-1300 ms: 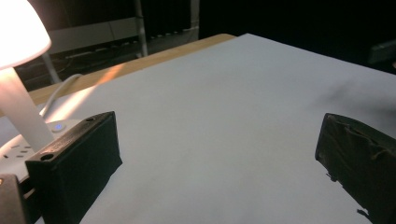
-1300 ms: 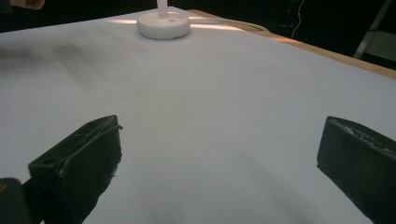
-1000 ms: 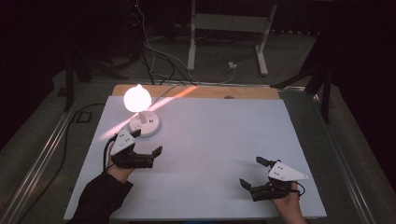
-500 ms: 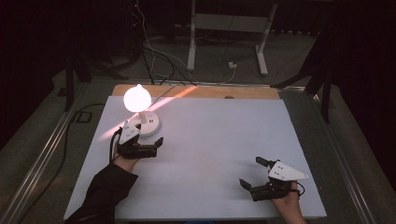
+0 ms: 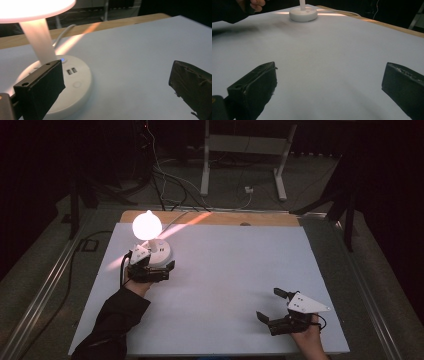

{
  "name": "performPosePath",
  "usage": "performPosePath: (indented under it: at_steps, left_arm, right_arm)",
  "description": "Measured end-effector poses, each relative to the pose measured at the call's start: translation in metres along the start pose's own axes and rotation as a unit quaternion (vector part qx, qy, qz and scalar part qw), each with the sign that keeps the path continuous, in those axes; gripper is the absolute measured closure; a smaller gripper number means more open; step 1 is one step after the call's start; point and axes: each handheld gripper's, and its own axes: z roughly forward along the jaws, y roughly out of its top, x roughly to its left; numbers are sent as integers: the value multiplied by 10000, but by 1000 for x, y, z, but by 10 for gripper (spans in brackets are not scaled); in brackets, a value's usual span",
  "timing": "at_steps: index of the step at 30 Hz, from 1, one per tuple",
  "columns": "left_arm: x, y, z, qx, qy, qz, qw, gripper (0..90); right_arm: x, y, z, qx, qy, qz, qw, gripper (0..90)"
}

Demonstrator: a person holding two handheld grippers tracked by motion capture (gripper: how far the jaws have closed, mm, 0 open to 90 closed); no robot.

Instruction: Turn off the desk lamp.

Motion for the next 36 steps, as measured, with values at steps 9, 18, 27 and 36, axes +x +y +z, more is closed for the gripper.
performPosePath:
  at_steps: [9, 18, 27, 36]
  left_arm:
    - [14, -3, 13, 30, 246, -16, 9997, 166]
    - [20, -4, 20, 72, 379, 43, 9992, 434]
    - [22, -6, 24, 123, 416, -1, 9991, 716]
    - [29, -9, 29, 294, 551, 100, 9980, 851]
  right_arm:
    - [0, 0, 0, 0, -2, -9, 10000, 0]
    - [0, 0, 1, 30, 1, -20, 10000, 0]
    - [-1, 0, 0, 27, -4, -4, 10000, 0]
    - [-2, -1, 1, 37, 21, 17, 10000, 0]
